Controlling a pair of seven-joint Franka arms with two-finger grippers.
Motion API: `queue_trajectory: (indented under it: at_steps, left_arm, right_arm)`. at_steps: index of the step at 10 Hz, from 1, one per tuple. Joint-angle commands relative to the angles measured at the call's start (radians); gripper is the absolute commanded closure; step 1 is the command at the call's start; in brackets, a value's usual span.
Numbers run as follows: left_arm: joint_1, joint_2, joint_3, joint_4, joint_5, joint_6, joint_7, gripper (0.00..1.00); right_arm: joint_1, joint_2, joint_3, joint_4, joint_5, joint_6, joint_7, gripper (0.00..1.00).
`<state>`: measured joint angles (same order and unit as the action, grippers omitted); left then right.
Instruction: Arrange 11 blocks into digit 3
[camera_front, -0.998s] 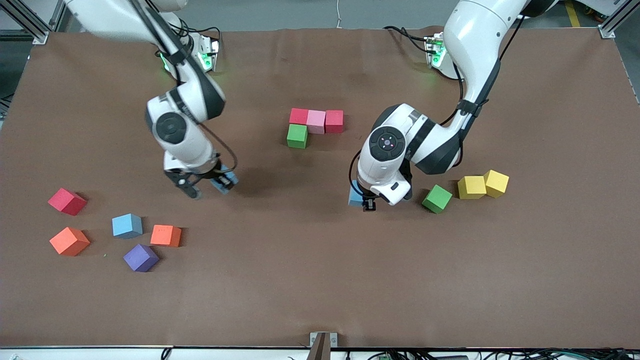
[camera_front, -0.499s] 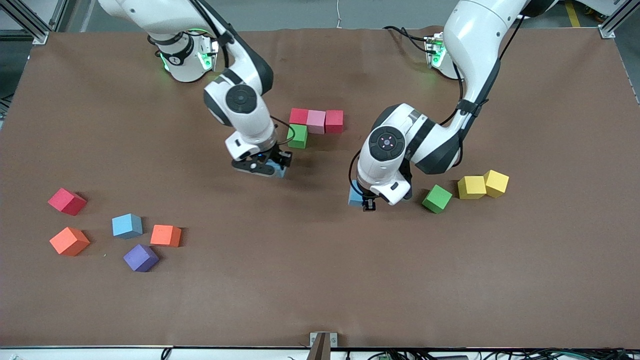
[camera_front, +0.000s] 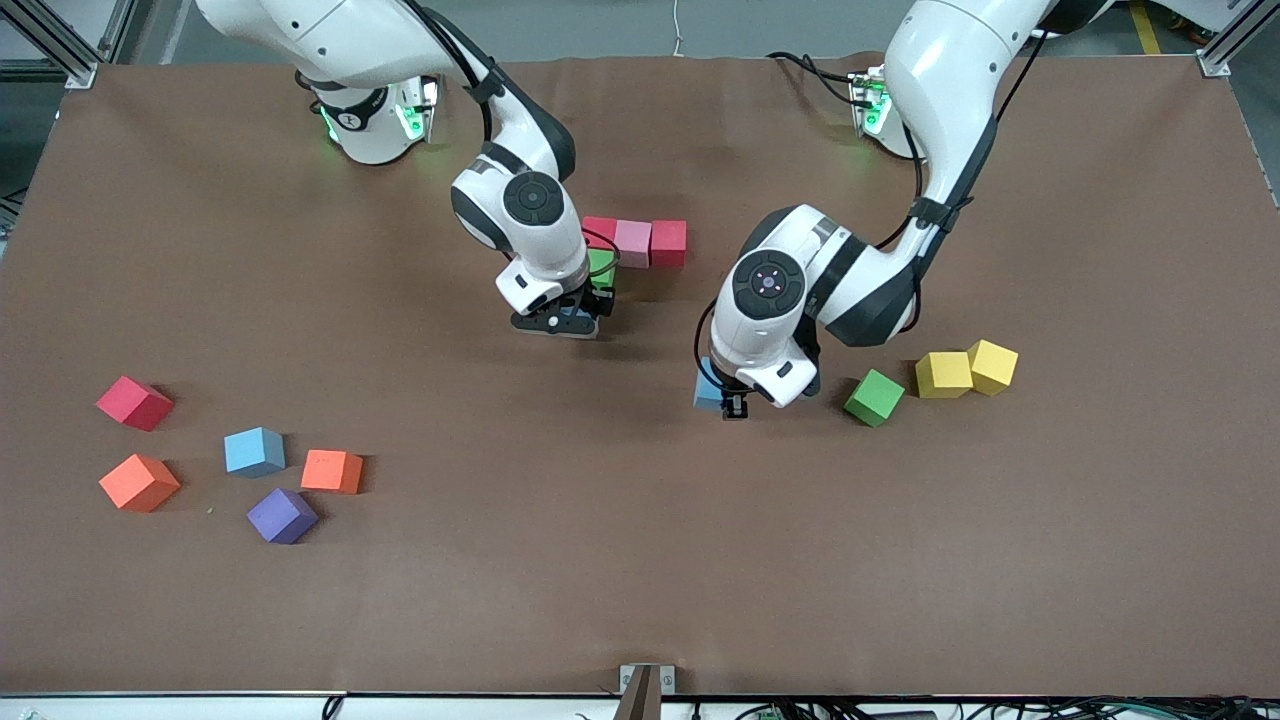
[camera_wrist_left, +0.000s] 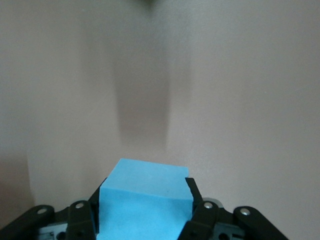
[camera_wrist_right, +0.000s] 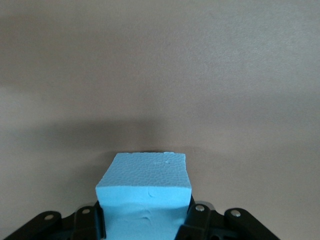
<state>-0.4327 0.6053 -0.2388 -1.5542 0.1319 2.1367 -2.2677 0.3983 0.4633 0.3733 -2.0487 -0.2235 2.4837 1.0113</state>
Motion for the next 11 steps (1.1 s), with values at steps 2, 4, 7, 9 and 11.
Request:
queue_trajectory:
  at_steps: [2, 4, 7, 9, 11]
  left_arm:
    - [-0.049, 0.004, 0.003, 0.002, 0.011, -0.015, -0.073, 1.00]
    - [-0.064, 0.019, 0.003, 0.000, 0.009, -0.015, -0.098, 1.00]
    - [-0.090, 0.036, 0.003, 0.000, 0.011, -0.015, -0.154, 1.00]
    - [-0.104, 0.036, 0.003, -0.001, 0.012, -0.015, -0.170, 1.00]
    - [-0.118, 0.044, 0.003, 0.000, 0.011, -0.014, -0.173, 1.00]
  right_arm:
    - [0.023, 0.035, -0.007, 0.015, -0.027, 0.024, 0.004, 1.00]
    - [0.031, 0.047, -0.007, 0.013, -0.027, 0.026, 0.004, 1.00]
    - [0.043, 0.060, -0.007, 0.013, -0.027, 0.026, 0.006, 0.98]
    - [0.045, 0.061, -0.007, 0.013, -0.027, 0.026, 0.004, 0.78]
    - [0.054, 0.066, -0.008, 0.015, -0.036, 0.024, 0.003, 0.00]
